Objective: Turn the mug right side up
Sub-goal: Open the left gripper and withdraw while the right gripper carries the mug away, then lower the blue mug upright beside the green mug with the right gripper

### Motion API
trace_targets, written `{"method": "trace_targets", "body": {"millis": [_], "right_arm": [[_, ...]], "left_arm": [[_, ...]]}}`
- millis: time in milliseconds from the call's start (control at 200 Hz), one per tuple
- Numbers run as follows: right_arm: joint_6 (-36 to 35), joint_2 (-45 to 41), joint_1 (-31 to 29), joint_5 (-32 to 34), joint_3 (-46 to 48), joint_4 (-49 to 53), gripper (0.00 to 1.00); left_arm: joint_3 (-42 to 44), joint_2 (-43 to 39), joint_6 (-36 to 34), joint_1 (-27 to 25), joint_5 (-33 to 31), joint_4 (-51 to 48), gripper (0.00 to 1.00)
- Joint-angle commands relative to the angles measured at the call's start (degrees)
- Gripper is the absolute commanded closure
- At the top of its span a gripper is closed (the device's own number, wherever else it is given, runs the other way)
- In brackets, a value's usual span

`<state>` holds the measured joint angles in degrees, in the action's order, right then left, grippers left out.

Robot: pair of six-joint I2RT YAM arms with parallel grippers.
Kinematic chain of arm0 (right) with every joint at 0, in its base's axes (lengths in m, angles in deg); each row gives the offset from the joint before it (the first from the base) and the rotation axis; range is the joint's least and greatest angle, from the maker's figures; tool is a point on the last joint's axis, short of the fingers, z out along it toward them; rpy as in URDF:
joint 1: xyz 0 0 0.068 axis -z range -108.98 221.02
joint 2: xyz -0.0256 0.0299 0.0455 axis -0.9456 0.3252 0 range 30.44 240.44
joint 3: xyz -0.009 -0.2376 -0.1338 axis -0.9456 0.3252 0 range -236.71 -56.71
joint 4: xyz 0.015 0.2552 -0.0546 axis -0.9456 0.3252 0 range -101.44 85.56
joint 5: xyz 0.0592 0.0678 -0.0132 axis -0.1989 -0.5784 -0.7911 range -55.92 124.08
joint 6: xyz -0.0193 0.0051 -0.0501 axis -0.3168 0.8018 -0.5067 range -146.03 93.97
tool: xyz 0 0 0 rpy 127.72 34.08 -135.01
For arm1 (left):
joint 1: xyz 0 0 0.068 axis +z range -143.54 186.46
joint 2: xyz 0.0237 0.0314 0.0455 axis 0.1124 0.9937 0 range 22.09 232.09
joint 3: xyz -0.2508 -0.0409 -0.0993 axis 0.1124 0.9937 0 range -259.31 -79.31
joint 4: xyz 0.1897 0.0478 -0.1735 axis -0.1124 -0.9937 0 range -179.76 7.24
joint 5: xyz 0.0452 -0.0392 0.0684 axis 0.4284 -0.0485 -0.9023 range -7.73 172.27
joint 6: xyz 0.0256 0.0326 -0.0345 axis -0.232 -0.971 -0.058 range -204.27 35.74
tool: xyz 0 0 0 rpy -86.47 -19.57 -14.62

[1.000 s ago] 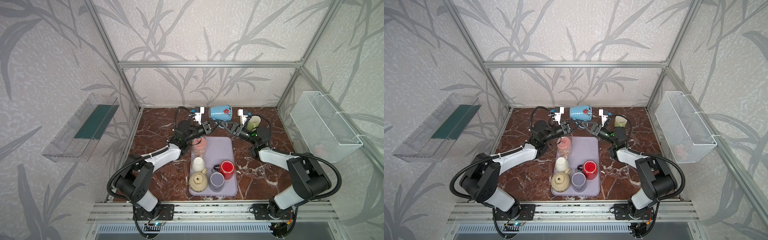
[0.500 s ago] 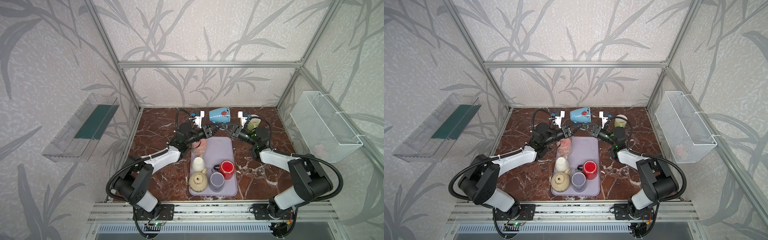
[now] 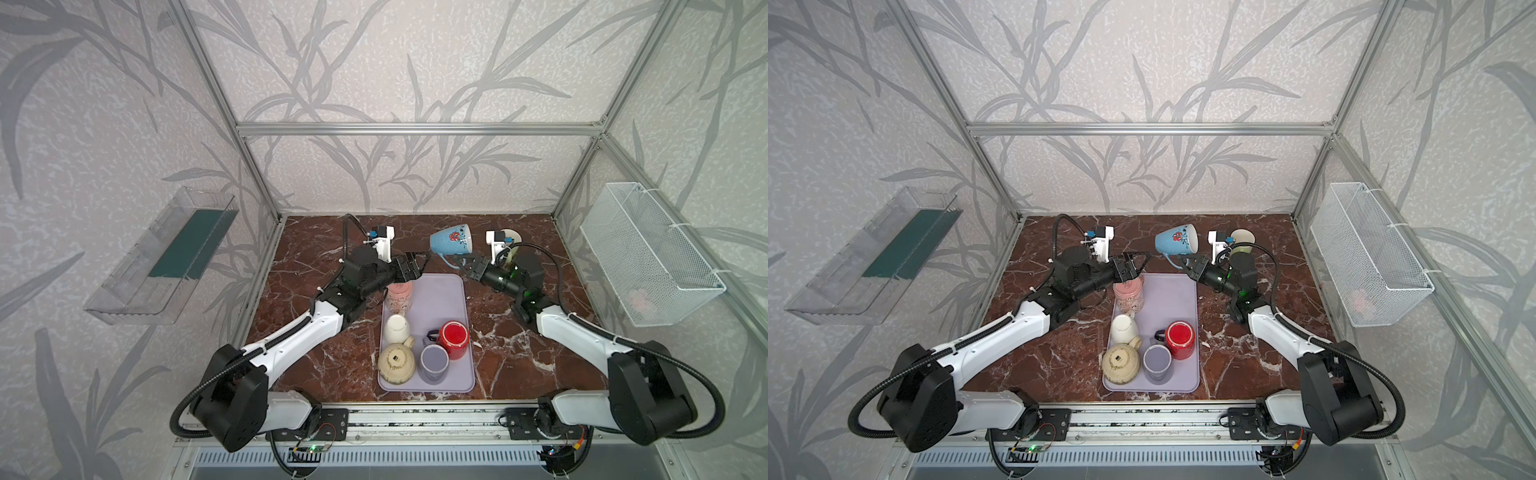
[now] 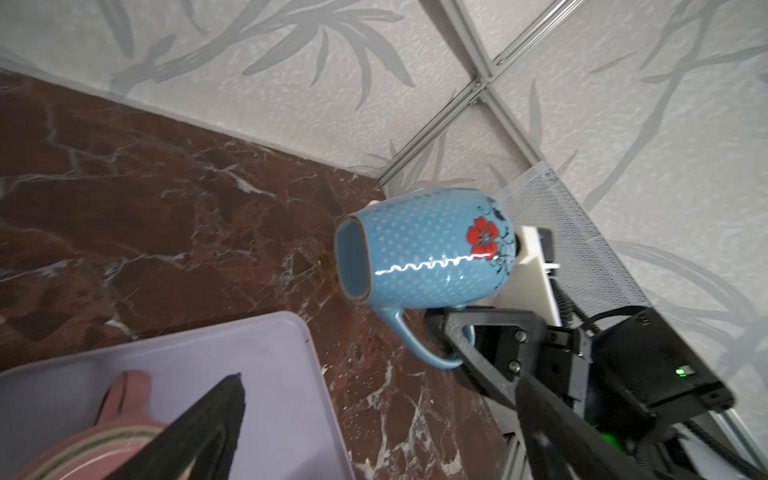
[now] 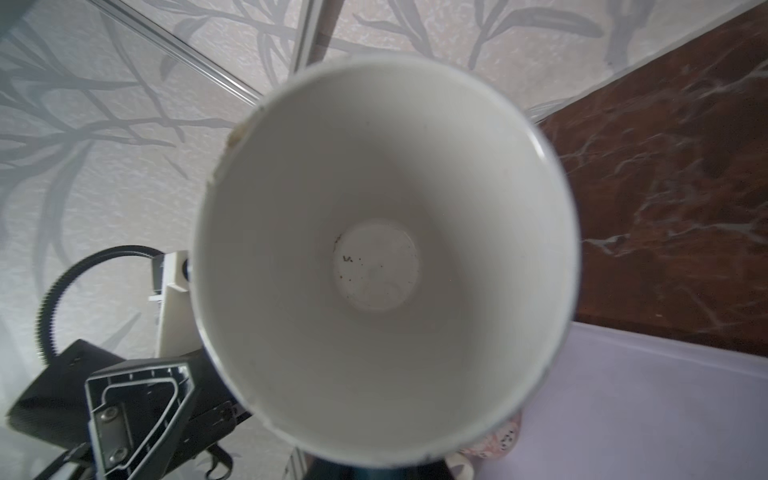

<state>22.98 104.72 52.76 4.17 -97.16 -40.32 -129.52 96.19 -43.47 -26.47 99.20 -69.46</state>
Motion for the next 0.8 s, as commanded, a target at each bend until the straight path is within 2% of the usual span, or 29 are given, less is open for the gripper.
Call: {"method": "trace_targets", "body": {"millis": [0,125,225,330,435,575,650,795], "right_arm": [[-10.99,-3.77,0.33,10.15,-5.48,16.33,1.00],[-14.94,-2.86,0.30,14.28,-9.81,24.83,1.00],[-17.77,-1.19,0.35,16.82,-13.22,30.35,1.00],[-21.50,-0.15,0.29,20.74,-15.79,34.89,1.00],[-24.52,1.38,0.33,24.59,-18.73,38.45,1.00],[-28.51,4.70,0.40,29.74,-23.85,43.97,1.00],[-29.94,6.49,0.64,31.52,-25.86,45.83,1.00],[-31.00,10.69,1.36,32.32,-29.22,48.31,1.00]], "left_arm": [[-1.65,-6.00,-5.92,-0.92,-6.46,-16.80,0.01],[-2.18,-12.66,-10.13,-0.91,-12.10,-29.23,0.01],[-4.31,-15.88,-13.45,-0.98,-13.37,-39.04,0.01],[-6.69,-16.66,-15.16,-0.98,-12.25,-48.26,0.01],[-6.73,-16.78,-16.05,-1.18,-10.60,-53.38,0.01],[-7.20,-14.65,-20.41,-1.78,-15.18,-60.93,0.01],[-6.69,-14.19,-22.05,-1.81,-17.08,-61.54,0.01],[-4.87,-17.56,-25.66,-1.79,-18.73,-53.59,0.01]]}}
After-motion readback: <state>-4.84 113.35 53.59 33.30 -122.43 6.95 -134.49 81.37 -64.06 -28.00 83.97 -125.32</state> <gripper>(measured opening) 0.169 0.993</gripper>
